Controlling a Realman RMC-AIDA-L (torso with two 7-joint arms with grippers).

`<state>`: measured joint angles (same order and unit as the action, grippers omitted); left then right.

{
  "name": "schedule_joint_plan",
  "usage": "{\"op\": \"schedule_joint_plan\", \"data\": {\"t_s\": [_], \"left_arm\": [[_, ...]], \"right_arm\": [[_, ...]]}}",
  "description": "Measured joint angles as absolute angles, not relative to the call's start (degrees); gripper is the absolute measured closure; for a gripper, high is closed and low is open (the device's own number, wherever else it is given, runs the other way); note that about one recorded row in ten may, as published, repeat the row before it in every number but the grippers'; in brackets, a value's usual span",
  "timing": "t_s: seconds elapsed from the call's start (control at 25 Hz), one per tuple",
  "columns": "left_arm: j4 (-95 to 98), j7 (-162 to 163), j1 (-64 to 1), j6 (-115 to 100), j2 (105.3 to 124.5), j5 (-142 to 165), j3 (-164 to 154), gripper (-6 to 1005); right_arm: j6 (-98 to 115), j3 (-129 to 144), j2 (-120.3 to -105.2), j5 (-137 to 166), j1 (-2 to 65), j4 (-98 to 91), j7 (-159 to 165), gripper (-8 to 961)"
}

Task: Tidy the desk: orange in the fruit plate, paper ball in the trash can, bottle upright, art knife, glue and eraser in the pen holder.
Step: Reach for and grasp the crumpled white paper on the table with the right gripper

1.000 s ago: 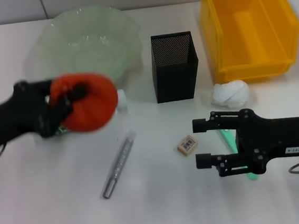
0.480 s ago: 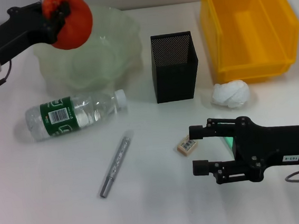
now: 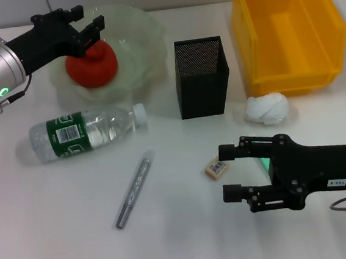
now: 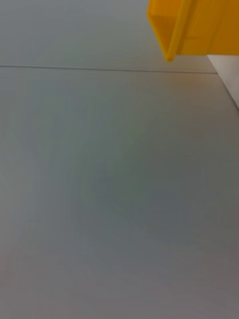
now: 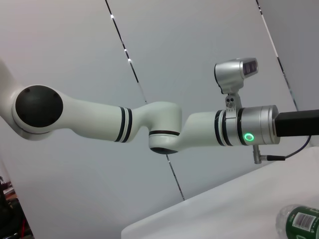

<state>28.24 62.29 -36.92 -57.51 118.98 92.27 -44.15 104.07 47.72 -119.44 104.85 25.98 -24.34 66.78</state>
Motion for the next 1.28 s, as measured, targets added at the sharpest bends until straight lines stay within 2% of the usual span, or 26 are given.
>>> {"op": "schedule_joint_plan", "data": {"t_s": [0.2, 0.32, 0.48, 0.64, 0.68, 0.88, 1.0, 1.2, 1.28], "left_arm": [[28.29, 62.90, -36.38, -60.38, 118.93, 90.33, -44.14, 526], [29.35, 63.20, -34.40, -69.66, 118.57, 88.10, -44.12, 516], [35.03, 66.47, -29.07, -90.11, 118.34, 87.46, -44.34, 506], [37.40, 68.76, -25.52, -100.81, 118.07, 87.68, -45.25, 505], [38.26, 69.30, -22.62, -106.36, 118.01, 88.14, -45.90, 505], [38.82, 68.35, -17.89, -111.54, 118.06, 90.98, -48.68, 504], [37.97, 65.72, -15.55, -110.99, 118.19, 93.06, -50.32, 287], [36.17, 63.51, -14.93, -109.60, 118.26, 95.03, -50.60, 247], [34.21, 63.25, -15.19, -107.72, 118.22, 96.45, -50.54, 231]], "right_arm": [[104.02, 47.72, -119.44, 104.84, 26.03, -24.34, 66.78, 190], [103.91, 47.72, -119.44, 104.84, 25.99, -24.34, 66.78, 190], [103.70, 47.72, -119.44, 104.84, 25.83, -24.35, 66.77, 188], [103.61, 47.72, -119.44, 104.84, 25.79, -24.35, 66.76, 189], [103.59, 47.72, -119.44, 104.84, 25.79, -24.35, 66.75, 189], [103.44, 47.68, -119.44, 104.81, 25.96, -24.35, 66.73, 190], [103.40, 47.61, -119.44, 104.46, 26.13, -24.39, 66.72, 190], [103.30, 46.90, -119.32, 103.98, 26.85, -26.61, 70.43, 189], [103.07, 47.28, -119.37, 103.87, 27.04, -33.40, 79.14, 189]]}}
